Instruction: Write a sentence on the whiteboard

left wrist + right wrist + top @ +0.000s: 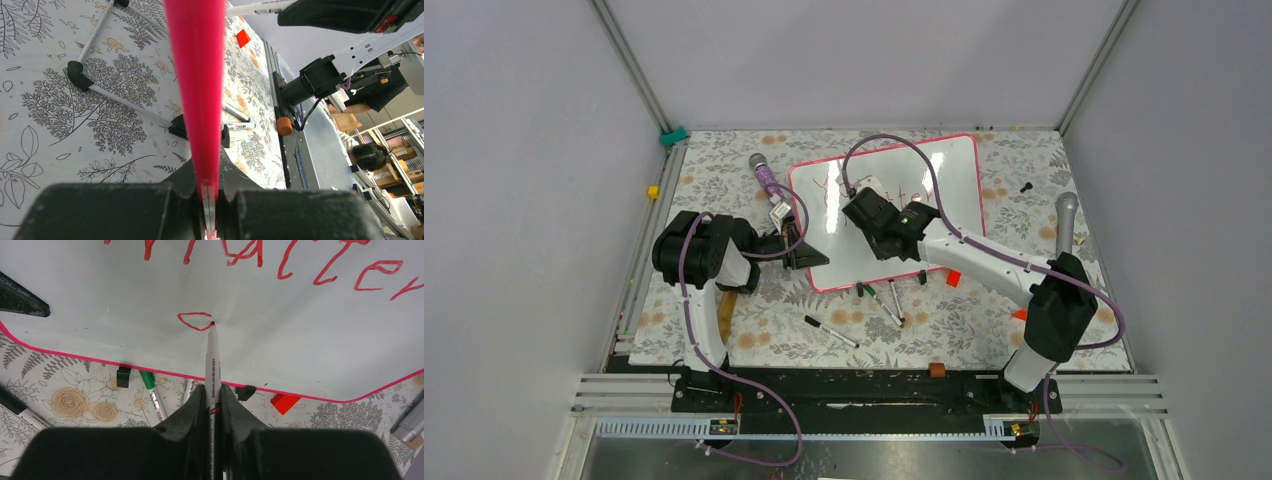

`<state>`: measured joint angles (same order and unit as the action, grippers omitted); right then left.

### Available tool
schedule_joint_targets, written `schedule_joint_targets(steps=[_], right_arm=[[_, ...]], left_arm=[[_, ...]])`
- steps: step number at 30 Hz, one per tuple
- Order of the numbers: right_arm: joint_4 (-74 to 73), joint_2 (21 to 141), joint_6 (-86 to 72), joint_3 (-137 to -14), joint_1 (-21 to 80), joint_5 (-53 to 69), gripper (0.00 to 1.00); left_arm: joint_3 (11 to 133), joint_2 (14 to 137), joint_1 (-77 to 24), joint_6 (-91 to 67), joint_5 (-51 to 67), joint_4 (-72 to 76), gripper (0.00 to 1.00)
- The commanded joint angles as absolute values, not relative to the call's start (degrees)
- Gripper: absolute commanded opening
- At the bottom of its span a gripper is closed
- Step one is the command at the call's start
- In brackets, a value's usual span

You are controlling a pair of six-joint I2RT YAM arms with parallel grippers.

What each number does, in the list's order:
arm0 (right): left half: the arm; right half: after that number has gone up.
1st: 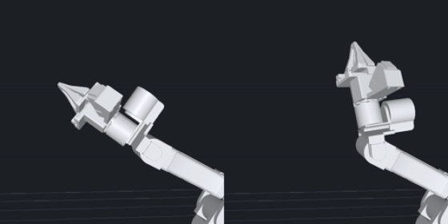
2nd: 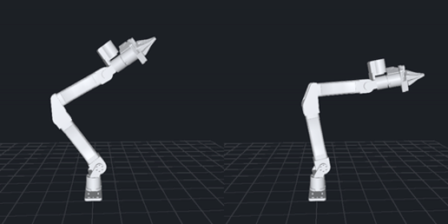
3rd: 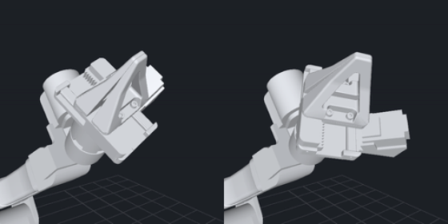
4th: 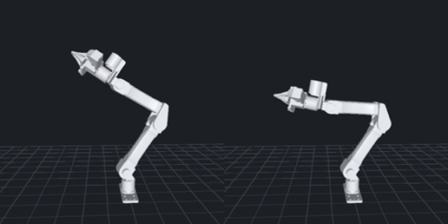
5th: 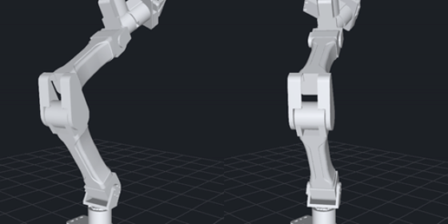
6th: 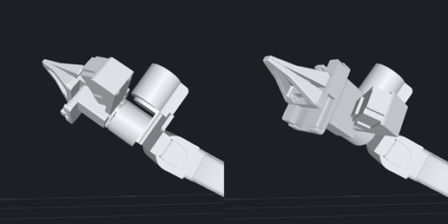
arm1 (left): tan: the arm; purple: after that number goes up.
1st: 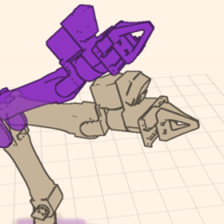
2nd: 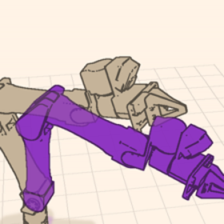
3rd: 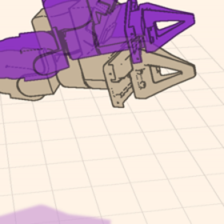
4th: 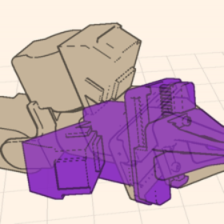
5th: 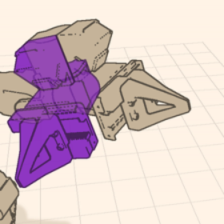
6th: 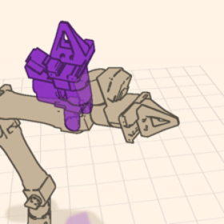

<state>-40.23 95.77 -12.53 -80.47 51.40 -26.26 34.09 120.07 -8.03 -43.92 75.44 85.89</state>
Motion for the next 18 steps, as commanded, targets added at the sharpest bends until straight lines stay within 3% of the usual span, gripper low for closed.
schedule_joint_targets(steps=[1, 18], right_arm=[[-39.1, 96.9, -11.4, -84.3, 49.6, -27.7, 0.00], [-39.1, 98.7, -10.6, -88.8, 48.4, -28.2, 0.00]], left_arm=[[33.6, 123.2, -9.5, -39.4, 76.3, 84.3, 0.00], [33.6, 123.1, -9.5, -39.5, 76.3, 84.2, 0.00]])
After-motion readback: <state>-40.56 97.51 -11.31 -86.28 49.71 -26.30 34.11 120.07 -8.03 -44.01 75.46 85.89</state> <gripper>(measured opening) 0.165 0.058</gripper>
